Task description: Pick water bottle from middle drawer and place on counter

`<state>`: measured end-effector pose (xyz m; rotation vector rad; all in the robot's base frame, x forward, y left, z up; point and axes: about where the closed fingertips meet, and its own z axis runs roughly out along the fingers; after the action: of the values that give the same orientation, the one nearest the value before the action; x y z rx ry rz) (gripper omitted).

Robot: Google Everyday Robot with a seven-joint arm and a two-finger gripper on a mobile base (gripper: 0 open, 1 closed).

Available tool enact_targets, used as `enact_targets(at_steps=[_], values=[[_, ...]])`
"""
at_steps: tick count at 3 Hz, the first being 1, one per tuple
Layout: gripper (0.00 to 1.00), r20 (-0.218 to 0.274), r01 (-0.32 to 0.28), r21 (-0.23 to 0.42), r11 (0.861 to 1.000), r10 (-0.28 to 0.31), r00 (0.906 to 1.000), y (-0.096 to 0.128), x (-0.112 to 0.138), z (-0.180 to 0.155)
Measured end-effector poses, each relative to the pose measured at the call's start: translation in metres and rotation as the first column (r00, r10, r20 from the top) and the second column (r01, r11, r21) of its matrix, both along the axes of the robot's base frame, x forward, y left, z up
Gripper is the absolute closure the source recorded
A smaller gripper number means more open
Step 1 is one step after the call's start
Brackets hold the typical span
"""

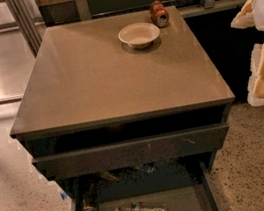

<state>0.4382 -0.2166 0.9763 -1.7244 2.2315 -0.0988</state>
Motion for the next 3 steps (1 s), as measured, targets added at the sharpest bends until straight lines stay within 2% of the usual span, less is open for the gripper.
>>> enact_targets(at_steps=[2, 3], values=[[0.00, -0.007, 0.005, 0.007, 1.000, -0.005, 1.0000, 0.001, 0.000, -0.009], [0.00, -0.038, 0.021, 0.012, 1.000, -0.020, 0.9991, 0.002, -0.006, -0.044]])
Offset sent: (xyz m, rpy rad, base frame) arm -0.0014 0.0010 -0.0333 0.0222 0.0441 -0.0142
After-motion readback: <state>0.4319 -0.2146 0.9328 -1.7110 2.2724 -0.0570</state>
